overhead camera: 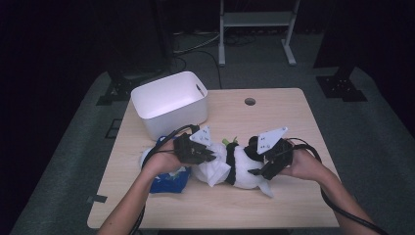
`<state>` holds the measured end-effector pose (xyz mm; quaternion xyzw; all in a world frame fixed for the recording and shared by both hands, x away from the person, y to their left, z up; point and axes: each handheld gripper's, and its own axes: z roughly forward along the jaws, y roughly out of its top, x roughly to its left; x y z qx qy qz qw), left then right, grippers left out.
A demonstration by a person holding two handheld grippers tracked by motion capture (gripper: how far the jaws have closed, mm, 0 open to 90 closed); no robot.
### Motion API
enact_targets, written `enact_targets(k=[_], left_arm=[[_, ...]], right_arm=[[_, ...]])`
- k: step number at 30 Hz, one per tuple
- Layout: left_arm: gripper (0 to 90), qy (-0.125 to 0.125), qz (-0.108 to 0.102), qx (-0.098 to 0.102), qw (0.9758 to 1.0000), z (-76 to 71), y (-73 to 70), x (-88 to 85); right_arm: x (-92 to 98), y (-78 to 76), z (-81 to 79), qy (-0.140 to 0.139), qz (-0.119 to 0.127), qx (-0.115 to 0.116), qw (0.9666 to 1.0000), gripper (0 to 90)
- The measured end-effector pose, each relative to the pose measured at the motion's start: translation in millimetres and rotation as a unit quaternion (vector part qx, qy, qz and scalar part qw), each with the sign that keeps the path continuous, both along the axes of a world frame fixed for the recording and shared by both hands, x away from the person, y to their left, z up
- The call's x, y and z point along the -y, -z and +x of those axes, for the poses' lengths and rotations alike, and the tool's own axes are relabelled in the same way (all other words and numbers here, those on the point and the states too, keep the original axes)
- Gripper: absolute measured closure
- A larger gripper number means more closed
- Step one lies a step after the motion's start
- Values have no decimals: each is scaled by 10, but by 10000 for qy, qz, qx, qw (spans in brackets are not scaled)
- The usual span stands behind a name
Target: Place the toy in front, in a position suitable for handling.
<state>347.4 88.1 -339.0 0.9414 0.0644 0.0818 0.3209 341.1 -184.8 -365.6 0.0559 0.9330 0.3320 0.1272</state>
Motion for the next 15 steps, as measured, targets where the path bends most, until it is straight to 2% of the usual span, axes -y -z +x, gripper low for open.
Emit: enact_targets(k=[5, 9, 15], left_arm=[[831, 0, -58, -120, 9999, 36, 49, 16], [831, -6, -52, -130, 9999, 41, 63, 47], [831, 105, 1, -159, 9998, 29, 89, 136]], right_arm=[[-44, -50, -14, 101, 29, 118, 9999, 137], [-89, -63, -25, 164, -35, 195, 9997, 137], [-220, -54, -77, 76, -152, 312, 9994, 138]])
